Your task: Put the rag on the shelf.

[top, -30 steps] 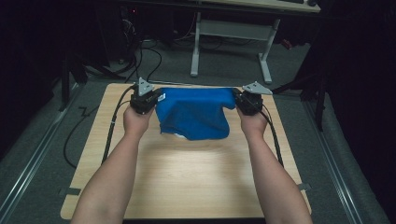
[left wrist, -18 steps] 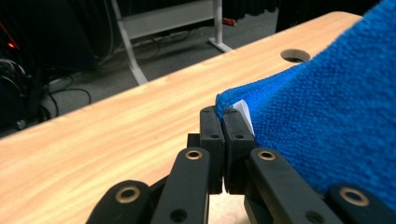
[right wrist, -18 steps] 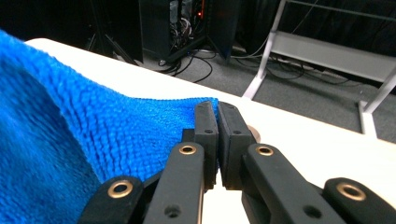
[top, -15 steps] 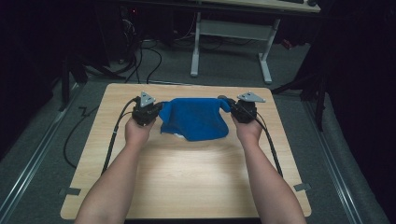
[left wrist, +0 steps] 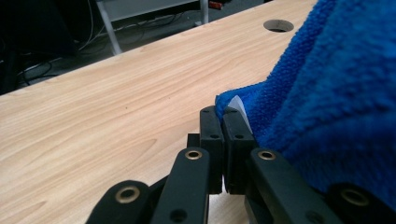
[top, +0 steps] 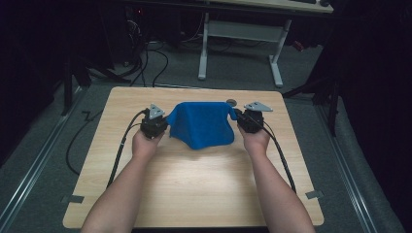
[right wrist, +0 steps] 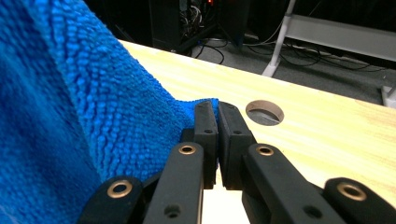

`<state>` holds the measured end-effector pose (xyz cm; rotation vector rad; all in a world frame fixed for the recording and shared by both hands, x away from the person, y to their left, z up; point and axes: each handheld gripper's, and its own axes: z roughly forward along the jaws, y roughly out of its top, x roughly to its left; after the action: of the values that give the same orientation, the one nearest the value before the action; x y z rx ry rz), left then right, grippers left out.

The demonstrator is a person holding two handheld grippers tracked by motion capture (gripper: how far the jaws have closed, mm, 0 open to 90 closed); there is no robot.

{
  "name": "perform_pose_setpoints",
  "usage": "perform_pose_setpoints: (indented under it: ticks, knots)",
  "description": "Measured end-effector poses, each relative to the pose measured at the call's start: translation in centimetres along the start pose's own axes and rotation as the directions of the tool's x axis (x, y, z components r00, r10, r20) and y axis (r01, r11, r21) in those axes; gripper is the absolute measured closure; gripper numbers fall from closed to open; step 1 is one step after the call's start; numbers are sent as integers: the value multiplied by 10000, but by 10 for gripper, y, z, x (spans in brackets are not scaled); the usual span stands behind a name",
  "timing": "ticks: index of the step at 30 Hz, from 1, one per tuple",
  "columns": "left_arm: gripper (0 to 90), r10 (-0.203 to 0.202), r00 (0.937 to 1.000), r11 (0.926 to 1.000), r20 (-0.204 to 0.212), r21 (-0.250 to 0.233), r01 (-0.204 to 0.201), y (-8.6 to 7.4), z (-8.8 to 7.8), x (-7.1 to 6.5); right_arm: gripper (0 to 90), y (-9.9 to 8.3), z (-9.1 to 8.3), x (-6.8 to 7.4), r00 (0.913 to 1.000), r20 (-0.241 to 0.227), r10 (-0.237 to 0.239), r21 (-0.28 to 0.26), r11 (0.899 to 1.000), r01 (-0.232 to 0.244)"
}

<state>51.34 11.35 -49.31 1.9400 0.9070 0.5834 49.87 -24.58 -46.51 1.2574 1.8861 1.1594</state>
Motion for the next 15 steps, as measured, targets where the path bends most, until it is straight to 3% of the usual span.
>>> perform_pose_setpoints:
  ticks: [15]
  knots:
    - [888, 221, 9997, 9992, 48, 339, -222, -12, 3, -8, 874, -14, 8, 1, 9997, 75, -217, 426, 9989, 213]
